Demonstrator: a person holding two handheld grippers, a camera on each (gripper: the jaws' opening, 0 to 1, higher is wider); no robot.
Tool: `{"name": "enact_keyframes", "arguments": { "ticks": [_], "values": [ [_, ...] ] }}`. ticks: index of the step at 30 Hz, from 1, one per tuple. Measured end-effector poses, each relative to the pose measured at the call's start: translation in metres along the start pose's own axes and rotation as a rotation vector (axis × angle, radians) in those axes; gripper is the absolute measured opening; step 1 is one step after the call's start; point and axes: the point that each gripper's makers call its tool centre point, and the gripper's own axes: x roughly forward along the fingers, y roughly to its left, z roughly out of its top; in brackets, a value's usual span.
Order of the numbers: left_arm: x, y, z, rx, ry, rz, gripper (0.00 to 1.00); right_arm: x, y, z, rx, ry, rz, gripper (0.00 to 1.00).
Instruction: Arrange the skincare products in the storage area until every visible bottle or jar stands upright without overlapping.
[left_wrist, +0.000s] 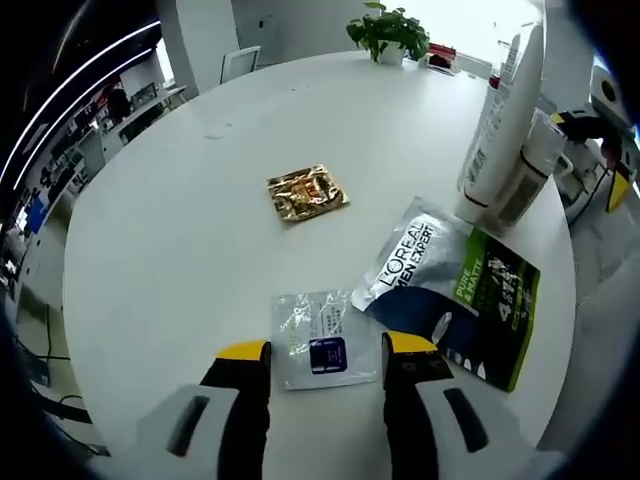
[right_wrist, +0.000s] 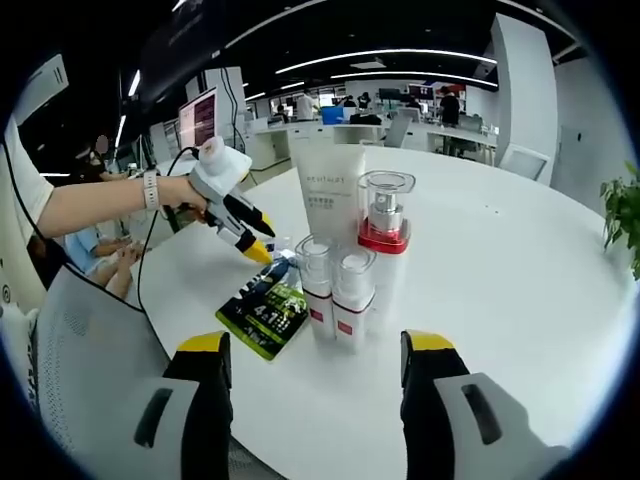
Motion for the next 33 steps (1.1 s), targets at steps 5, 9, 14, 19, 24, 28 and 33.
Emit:
{"name": "enact_keyframes", "arguments": {
  "ticks": [5,9,14,19,24,28,33],
  "values": [
    [0.002,0.011,-0.004,-0.017,0.003,-0.009,0.4,-0.003,0.0,-0.004,0.003,0.006,-0.002,0.68],
    [0.001,0.009,-0.004,-0.014,0.0,-0.013,0.38,-0.005,-0.001,-0.007,0.007,0.012,-0.004,0.68],
    [0.0,0.012,-0.007,-0.047,-0.004,-0.013,0.34,-0.005,0.0,-0.006,0.007,0.011,-0.002,0.68],
    [0.0,0.009,-0.006,-0.036,-0.005,0.004,0.34,-0.004,0.003,-0.004,0.006,0.004,0.006,0.67],
    [-0.006,0.005,-0.011,-0.032,0.01,0.012,0.34,-0.005,0.003,-0.005,0.011,0.011,0.013,0.69],
    [-0.01,0.005,-0.019,-0.035,0.021,0.01,0.34,-0.006,0.0,-0.002,0.01,-0.001,0.009,0.7],
    [-0.014,-0.003,-0.026,-0.023,0.03,-0.026,0.34,-0.006,0.001,0.001,0.004,-0.009,0.015,0.7]
  ]
}}
